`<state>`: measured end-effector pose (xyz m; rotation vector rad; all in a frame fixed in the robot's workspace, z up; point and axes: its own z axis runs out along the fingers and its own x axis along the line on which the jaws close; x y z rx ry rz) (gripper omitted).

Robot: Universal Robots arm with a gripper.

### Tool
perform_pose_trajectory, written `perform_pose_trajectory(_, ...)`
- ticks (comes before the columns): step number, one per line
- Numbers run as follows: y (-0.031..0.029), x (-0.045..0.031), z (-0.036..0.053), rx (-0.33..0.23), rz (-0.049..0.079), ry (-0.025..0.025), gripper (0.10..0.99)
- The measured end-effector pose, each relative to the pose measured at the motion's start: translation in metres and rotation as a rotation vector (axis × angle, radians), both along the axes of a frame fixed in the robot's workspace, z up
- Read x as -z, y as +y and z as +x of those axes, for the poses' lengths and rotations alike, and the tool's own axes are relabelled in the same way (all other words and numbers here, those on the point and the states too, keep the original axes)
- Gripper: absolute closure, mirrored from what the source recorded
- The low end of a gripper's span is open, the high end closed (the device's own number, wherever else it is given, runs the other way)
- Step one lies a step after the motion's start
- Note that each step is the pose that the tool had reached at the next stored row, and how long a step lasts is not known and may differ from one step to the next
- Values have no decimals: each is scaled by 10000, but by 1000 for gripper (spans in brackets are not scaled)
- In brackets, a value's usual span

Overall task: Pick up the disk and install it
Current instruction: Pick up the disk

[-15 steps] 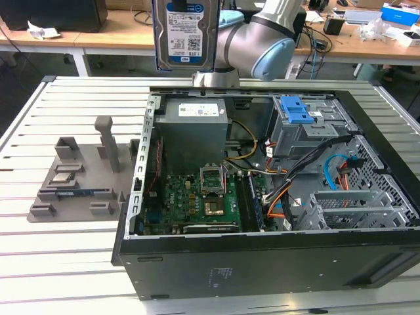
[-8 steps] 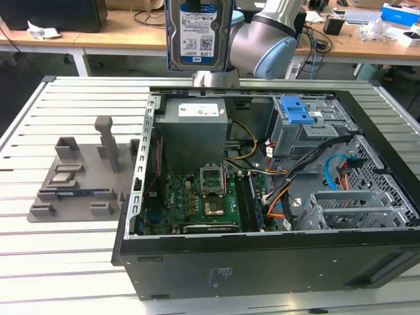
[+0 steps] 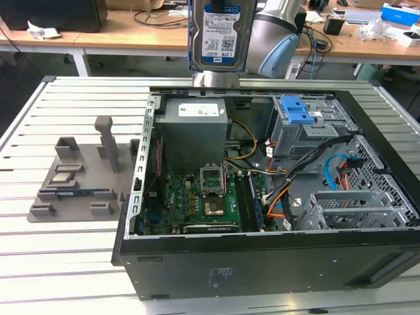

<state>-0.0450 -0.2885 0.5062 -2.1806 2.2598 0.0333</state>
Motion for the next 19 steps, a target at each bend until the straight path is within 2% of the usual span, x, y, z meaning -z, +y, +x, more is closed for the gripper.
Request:
perform_pose_trajectory(5, 0, 0, 220, -2, 0, 4, 722)
perform_pose_trajectory(9, 0, 0, 355, -1, 0, 8, 722)
perform_pose_trajectory(15, 0, 1, 623, -1, 1, 16, 722)
perform_pose_trajectory(19, 0, 0, 763, -4, 0, 18, 722)
